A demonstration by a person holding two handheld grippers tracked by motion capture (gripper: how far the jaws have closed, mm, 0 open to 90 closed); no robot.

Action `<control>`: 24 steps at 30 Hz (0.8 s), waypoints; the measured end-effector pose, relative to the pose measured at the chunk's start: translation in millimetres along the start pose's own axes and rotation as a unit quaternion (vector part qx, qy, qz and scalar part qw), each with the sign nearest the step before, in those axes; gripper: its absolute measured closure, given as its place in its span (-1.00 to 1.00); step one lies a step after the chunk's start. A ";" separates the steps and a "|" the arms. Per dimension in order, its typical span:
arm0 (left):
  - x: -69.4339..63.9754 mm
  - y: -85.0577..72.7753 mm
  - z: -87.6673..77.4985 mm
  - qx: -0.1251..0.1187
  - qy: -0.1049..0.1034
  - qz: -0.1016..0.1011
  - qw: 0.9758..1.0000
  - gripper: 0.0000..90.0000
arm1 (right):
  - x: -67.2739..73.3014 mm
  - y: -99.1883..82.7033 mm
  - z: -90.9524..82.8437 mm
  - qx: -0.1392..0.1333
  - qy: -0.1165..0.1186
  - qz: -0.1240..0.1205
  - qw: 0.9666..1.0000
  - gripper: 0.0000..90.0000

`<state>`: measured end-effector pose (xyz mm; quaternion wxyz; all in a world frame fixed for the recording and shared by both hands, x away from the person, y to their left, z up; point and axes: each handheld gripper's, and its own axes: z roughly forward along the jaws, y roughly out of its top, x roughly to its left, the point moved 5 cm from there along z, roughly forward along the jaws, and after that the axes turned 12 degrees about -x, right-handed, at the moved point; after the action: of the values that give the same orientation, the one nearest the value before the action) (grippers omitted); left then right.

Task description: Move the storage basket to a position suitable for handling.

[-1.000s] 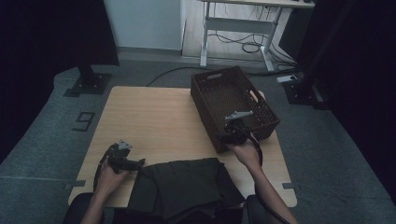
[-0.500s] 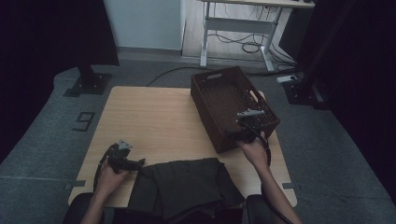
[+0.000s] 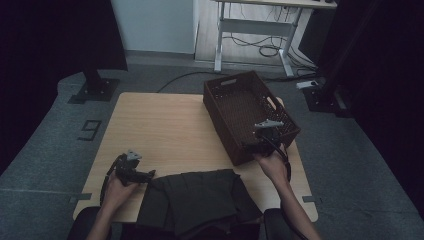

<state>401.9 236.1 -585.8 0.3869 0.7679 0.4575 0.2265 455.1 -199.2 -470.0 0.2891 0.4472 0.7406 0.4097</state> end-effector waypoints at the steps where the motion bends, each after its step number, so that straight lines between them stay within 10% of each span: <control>1: -0.1 0.0 0.0 0.000 0.000 -0.001 1.000 -1.00 | -0.6 -0.5 -1.5 0.001 -0.002 -0.002 1.000 -0.70; 10: 0.1 0.0 -0.1 0.000 0.000 0.001 1.000 -1.00 | -9.6 -6.8 -16.1 0.006 -0.025 -0.013 1.000 -0.71; 24: 0.1 0.0 0.0 0.000 0.000 0.001 1.000 -1.00 | -37.0 -24.6 -33.0 0.015 -0.034 0.050 0.998 -0.73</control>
<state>401.9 236.1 -585.8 0.3868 0.7681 0.4571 0.2269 434.4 -250.5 -472.6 0.2866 0.5019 0.7129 0.3972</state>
